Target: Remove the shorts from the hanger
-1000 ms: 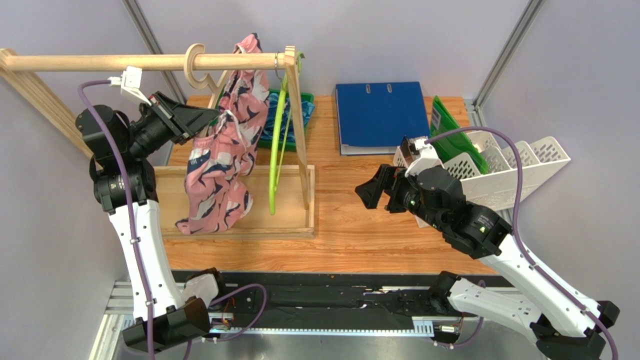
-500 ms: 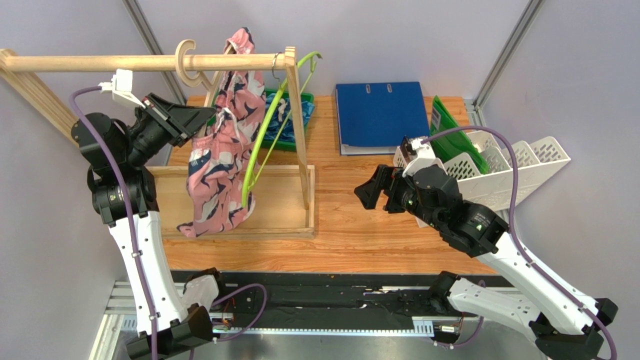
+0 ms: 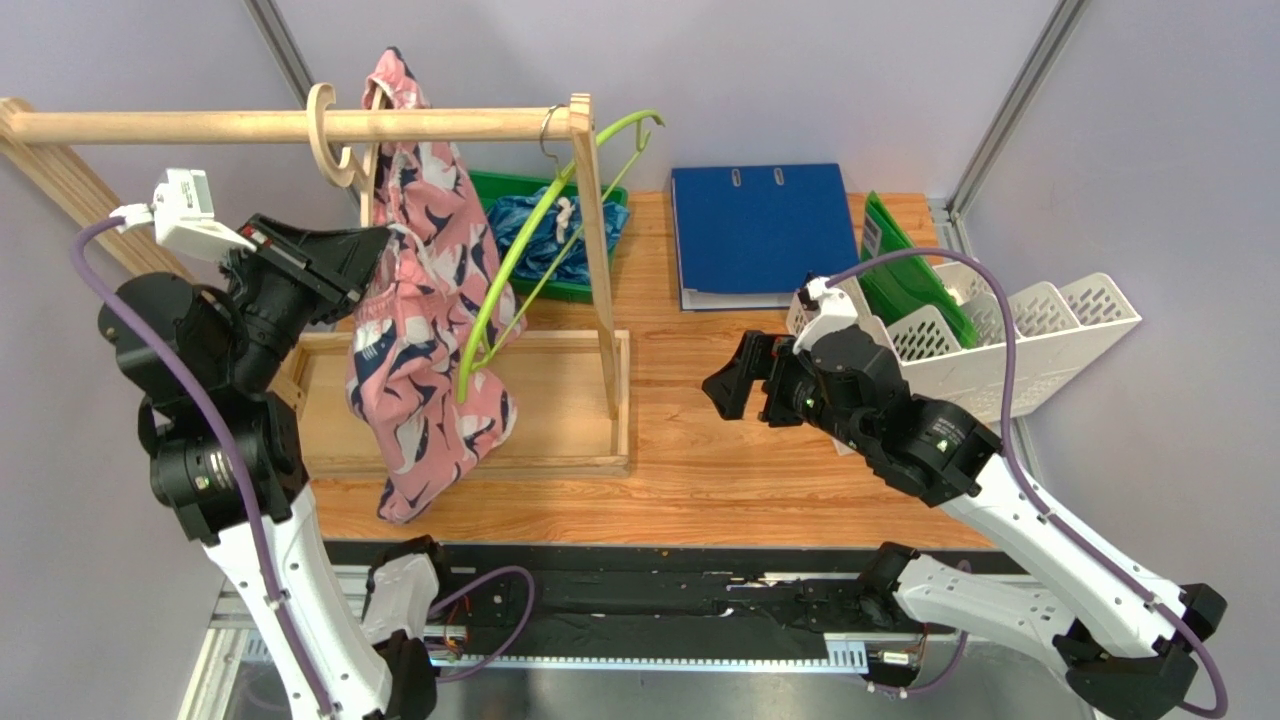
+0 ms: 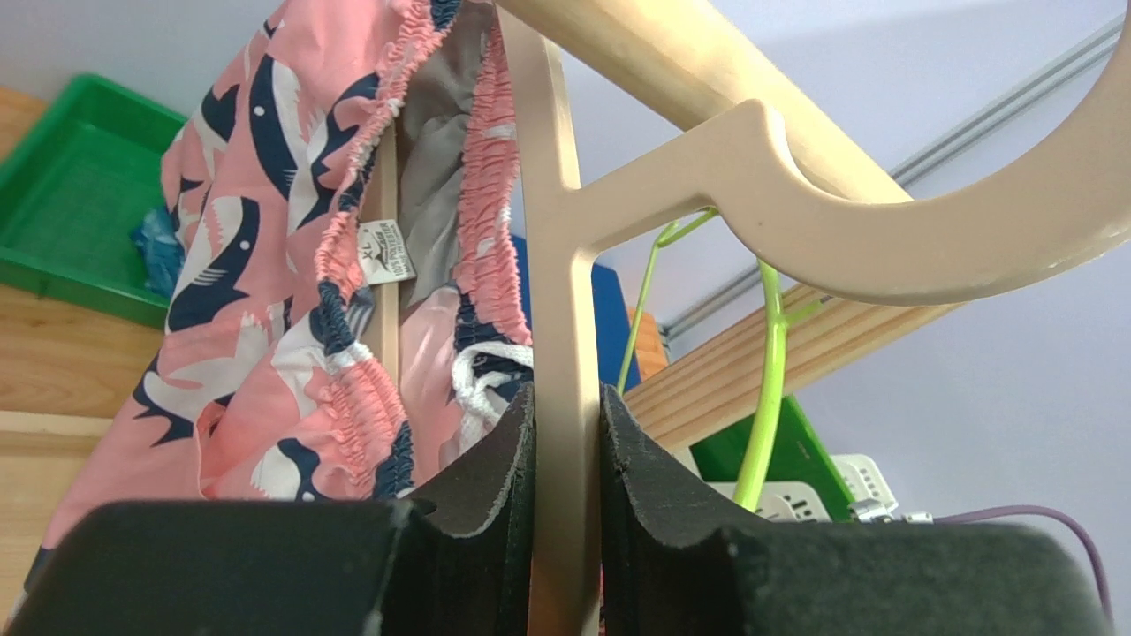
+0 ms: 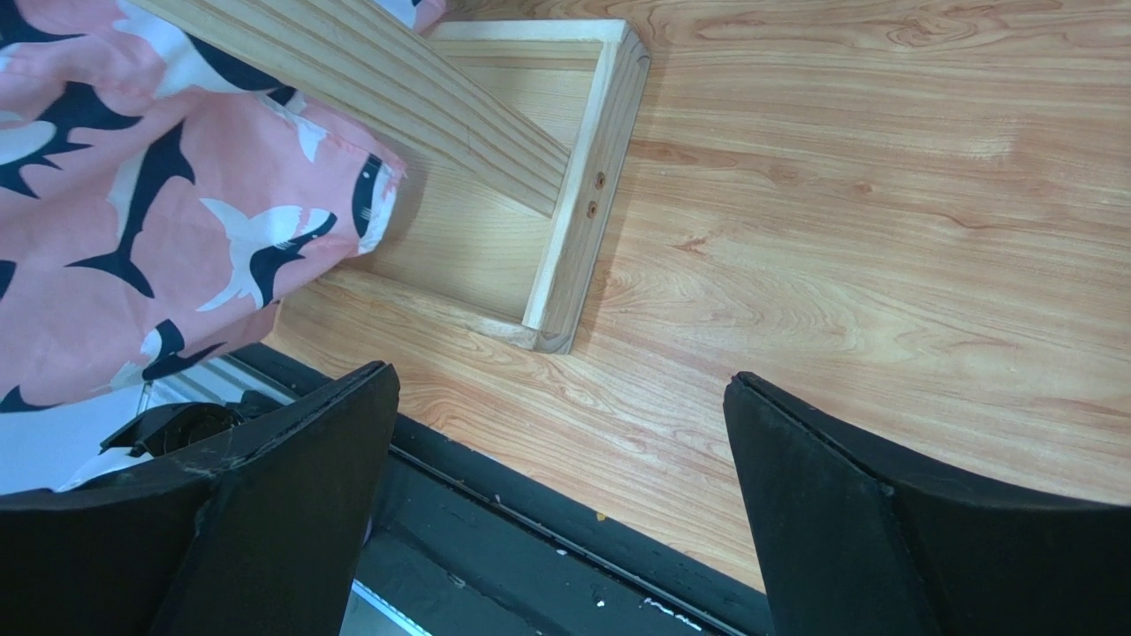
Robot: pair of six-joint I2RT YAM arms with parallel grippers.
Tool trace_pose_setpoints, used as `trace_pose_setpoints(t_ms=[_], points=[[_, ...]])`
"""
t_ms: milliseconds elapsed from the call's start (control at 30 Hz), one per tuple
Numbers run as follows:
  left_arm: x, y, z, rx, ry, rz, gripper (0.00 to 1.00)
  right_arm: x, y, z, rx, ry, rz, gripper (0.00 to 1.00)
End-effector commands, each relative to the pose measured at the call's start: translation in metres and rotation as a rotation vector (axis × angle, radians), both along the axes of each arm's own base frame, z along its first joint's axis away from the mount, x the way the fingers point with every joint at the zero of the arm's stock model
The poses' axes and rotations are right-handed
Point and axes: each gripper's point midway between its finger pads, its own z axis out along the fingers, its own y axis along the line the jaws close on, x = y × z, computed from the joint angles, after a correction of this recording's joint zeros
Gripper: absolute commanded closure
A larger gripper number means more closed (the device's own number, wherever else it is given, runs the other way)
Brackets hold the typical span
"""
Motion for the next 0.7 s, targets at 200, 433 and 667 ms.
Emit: trace_pose_setpoints(t_ms=[200,433,667], points=[[-0.020,0.053,-0.025,-0.042,0.101,0.391,1.00,0.002,0.004,0.017,0.046,-0.026,0.001,0.00],[-0.038,0.083,-0.056,-0.121,0.204,0.613,1.00,0.002,0.007,0.012,0.049,-0.016,0.002,0.00],[0.010,0.044,-0.115,-0.276,0.295,0.316,1.00,0.003,0.012,0.003,0.044,0.008,0.008,0.00]])
